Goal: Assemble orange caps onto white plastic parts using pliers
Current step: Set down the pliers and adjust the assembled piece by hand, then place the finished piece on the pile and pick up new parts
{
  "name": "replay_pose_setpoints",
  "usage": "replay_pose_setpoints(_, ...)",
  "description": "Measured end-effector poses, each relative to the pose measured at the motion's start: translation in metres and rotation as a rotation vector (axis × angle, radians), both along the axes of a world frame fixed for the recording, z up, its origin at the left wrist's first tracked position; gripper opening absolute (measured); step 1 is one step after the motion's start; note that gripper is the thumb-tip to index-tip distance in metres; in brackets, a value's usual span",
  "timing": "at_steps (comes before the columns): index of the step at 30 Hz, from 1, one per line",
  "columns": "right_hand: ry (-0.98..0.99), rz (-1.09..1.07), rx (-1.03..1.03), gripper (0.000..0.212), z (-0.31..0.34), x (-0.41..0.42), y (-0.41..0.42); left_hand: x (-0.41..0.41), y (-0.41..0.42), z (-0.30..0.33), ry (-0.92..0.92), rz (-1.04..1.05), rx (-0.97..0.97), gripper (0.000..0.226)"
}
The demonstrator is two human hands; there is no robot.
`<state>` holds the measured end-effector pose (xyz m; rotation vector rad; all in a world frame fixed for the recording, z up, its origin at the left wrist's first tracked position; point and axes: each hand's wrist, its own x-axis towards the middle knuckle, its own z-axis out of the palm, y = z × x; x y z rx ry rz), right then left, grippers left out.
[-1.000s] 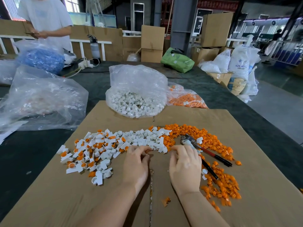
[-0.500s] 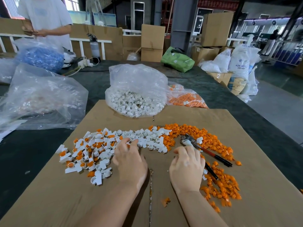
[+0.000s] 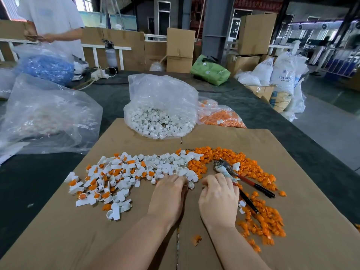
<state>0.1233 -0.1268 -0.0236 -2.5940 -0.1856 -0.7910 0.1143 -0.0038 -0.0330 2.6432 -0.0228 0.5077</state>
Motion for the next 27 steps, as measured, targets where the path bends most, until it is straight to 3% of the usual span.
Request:
replay_pose_setpoints(4, 0.034, 0.017, 0.002, 0.018, 0.000, 0.000, 0.000, -0.001, 0.000, -0.002, 0.014, -0.003, -0.071, 0.032)
replay_pose_setpoints(8, 0.046, 0.059, 0.001, 0.017, 0.001, 0.001, -0.001, -0.001, -0.005, -0.002, 0.069, -0.026, 0.017, 0.041)
replay_pose_setpoints(15, 0.073, 0.065, 0.056, 0.019, 0.008, 0.000, -0.015, -0.003, -0.001, -0.004, 0.032, -0.046, -0.063, 0.024)
replay_pose_setpoints(22, 0.246, -0.038, -0.170, 0.031, 0.005, -0.012, -0.019, -0.005, -0.003, -0.002, 0.008, -0.007, -0.138, 0.022)
replay_pose_setpoints(27, 0.252, 0.009, -0.190, 0.028, 0.000, -0.009, -0.014, -0.006, -0.002, -0.001, 0.009, -0.018, -0.159, 0.022)
